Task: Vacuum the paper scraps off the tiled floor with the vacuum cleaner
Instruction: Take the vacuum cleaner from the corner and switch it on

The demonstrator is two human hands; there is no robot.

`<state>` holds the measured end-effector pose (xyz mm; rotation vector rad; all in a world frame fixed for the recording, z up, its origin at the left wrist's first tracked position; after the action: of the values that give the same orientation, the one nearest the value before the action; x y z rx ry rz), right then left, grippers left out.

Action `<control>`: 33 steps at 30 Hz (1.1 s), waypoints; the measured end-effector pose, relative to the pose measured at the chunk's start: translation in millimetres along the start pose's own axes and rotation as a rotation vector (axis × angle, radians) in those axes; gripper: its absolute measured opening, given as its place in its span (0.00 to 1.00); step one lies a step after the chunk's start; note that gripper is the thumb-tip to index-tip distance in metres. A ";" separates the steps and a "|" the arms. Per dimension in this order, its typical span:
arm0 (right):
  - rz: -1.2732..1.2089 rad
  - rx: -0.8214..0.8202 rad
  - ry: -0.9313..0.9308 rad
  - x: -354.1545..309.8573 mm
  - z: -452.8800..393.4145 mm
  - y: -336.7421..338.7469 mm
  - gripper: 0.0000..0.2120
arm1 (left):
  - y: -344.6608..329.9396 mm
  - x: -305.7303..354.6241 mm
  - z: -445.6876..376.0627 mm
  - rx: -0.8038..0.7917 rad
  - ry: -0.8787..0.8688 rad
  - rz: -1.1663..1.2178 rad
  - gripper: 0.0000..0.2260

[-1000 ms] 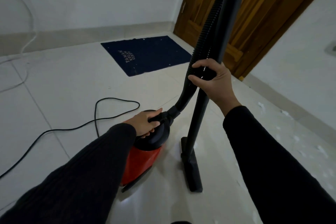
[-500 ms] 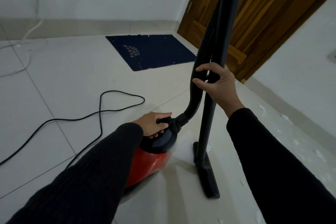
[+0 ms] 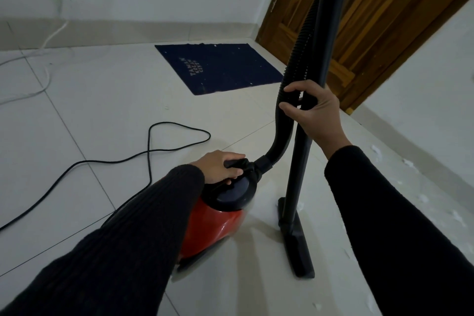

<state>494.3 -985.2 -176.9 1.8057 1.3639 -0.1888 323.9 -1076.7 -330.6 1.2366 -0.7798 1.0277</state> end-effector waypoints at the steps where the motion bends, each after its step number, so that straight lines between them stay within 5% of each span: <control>1: -0.001 0.005 -0.002 0.5 -0.8 -0.5 0.15 | 6.0 -2.3 -0.3 0.004 -0.011 -0.065 0.23; 8: 0.013 -0.005 -0.003 2.0 -3.5 -10.2 0.13 | 42.6 -30.4 29.5 -0.189 0.072 -0.115 0.36; 12: 0.040 -0.018 0.016 -3.3 -3.7 -18.5 0.13 | 52.2 -46.0 51.3 -0.294 0.029 -0.422 0.55; 15: 0.045 -0.019 0.034 -4.8 -3.5 -24.9 0.12 | 49.5 -51.8 63.4 -0.336 -0.045 -0.551 0.59; 33: 0.062 0.001 0.033 -5.6 -2.7 -25.5 0.13 | 49.2 -69.3 62.1 -0.230 -0.241 -0.801 0.48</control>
<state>469.5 -986.1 -185.4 1.8567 1.3296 -0.1272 256.4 -1150.3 -363.8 1.3128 -0.4844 0.1361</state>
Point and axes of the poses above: each hand's wrist, its own z-axis away from the middle knuckle, its own y-axis out of the back of the hand, x = y × z, the point moved 1 cm from there along -z, towards the middle knuckle, and after that the axes turned 9 degrees about x, right-handed, at the moved point
